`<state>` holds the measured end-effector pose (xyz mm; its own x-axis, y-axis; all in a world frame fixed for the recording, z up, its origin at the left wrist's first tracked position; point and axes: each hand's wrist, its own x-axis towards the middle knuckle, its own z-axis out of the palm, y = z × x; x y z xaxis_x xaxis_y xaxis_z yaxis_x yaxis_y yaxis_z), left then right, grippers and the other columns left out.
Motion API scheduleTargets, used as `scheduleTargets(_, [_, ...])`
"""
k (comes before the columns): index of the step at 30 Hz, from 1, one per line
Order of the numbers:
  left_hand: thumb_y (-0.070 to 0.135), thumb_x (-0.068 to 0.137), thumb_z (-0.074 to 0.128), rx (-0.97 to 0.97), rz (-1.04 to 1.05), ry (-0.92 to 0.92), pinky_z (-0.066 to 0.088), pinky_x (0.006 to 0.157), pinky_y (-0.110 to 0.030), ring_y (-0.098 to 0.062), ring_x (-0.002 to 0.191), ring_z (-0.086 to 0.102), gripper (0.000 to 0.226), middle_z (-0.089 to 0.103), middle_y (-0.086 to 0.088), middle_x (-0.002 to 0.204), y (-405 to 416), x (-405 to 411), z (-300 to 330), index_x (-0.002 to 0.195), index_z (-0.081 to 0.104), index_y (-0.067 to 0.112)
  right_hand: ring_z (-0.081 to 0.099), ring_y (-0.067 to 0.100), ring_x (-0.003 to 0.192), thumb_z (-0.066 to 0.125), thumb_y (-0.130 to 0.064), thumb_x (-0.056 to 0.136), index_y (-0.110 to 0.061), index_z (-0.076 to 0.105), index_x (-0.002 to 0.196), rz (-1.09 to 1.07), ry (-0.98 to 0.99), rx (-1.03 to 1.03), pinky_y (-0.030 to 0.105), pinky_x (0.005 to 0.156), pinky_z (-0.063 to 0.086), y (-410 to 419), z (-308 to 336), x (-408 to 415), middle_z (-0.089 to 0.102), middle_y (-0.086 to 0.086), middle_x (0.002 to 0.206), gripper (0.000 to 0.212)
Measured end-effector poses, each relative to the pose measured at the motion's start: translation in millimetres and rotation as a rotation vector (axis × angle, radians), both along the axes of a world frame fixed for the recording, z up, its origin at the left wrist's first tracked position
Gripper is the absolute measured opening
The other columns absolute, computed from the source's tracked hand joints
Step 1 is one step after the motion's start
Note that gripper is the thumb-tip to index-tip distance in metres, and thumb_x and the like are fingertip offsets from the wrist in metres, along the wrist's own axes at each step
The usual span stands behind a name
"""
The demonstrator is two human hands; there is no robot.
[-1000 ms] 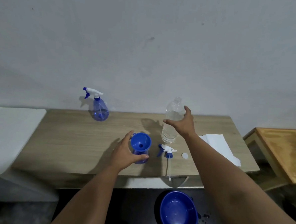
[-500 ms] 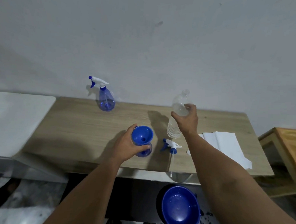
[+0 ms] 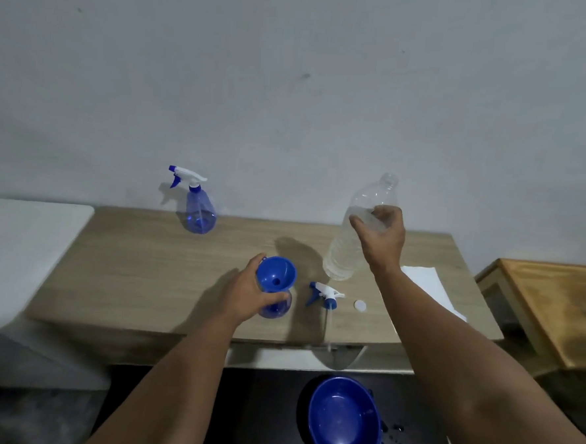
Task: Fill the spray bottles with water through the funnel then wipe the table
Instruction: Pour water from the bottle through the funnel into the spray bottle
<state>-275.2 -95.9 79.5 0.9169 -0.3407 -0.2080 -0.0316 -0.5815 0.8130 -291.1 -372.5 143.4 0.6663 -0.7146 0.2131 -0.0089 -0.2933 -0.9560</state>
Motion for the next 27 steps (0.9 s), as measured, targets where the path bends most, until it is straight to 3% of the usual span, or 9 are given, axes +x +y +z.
scheduleTargets(3, [0.055,0.062,0.091,0.032,-0.033,0.014,0.048,0.096,-0.031,-0.017,0.123,0.058,0.112,0.058,0.01,0.139,1.7,2.1,4.2,0.154,0.032,0.034,0.067,0.014,0.104,0.095,-0.035,0.072,-0.024,0.061,0.099,0.005,-0.078,-0.002,0.033,0.097,0.056,5.1,21.5,-11.7,0.066,-0.01,0.1,0.045])
scheduleTargets(6, [0.07,0.05,0.086,0.072,-0.073,0.014,0.052,0.102,-0.043,-0.021,0.125,0.059,0.123,0.057,0.007,0.143,5.1,7.1,8.2,0.154,0.029,0.038,0.069,0.009,0.096,0.095,-0.031,0.074,-0.02,0.06,0.1,0.029,-0.075,-0.011,0.029,0.093,0.056,14.6,39.4,-24.8,0.067,-0.006,0.099,0.045])
scheduleTargets(10, [0.075,0.044,0.081,0.094,-0.11,0.008,0.053,0.1,-0.045,-0.023,0.121,0.061,0.121,0.06,0.006,0.139,9.1,16.4,7.5,0.149,0.034,0.04,0.077,0.023,0.093,0.095,-0.026,0.074,-0.019,0.062,0.116,0.121,-0.055,0.05,0.038,0.08,0.064,24.9,52.5,-45.7,0.073,0.014,0.103,0.053])
scheduleTargets(12, [0.075,0.041,0.082,0.085,-0.133,0.008,0.054,0.098,-0.044,-0.021,0.115,0.063,0.117,0.063,0.008,0.133,10.5,19.1,5.4,0.144,0.039,0.04,0.076,0.019,0.082,0.091,-0.014,0.08,-0.017,0.06,0.126,0.187,-0.027,0.091,0.035,0.07,0.064,32.5,57.3,-58.7,0.073,0.01,0.089,0.055])
scheduleTargets(14, [0.073,0.038,0.082,0.079,-0.141,-0.002,0.053,0.1,-0.044,-0.021,0.118,0.062,0.123,0.062,0.009,0.135,11.4,19.7,4.4,0.147,0.038,0.036,0.075,0.018,0.08,0.086,-0.005,0.084,-0.016,0.057,0.131,0.266,0.029,0.14,0.036,0.066,0.064,39.4,59.9,-70.6,0.072,0.004,0.084,0.056])
scheduleTargets(19, [0.073,0.037,0.082,0.089,-0.127,-0.004,0.053,0.1,-0.045,-0.023,0.121,0.061,0.129,0.061,0.007,0.137,13.2,18.0,2.9,0.15,0.033,0.036,0.077,0.033,0.098,0.085,-0.002,0.083,-0.016,0.059,0.126,0.42,0.234,0.164,0.042,0.069,0.065,42.7,47.1,-89.1,0.076,0.019,0.107,0.052])
scheduleTargets(23, [0.074,0.036,0.084,0.055,-0.119,0.002,0.055,0.098,-0.045,-0.02,0.115,0.064,0.128,0.065,0.008,0.132,13.3,15.8,-2.7,0.148,0.034,0.04,0.078,0.029,0.097,0.086,-0.006,0.082,-0.019,0.06,0.121,0.54,0.392,0.025,0.029,0.077,0.063,39.3,28.3,-96.5,0.079,0.014,0.104,0.048])
scheduleTargets(27, [0.068,0.042,0.087,0.01,-0.088,-0.016,0.053,0.101,-0.042,-0.017,0.119,0.063,0.121,0.064,0.011,0.133,13.4,10.8,-8.5,0.148,0.036,0.042,0.079,0.025,0.094,0.086,-0.005,0.082,-0.013,0.06,0.12,0.638,0.508,0.021,0.024,0.074,0.061,37.8,12.4,-99.4,0.078,0.014,0.11,0.047])
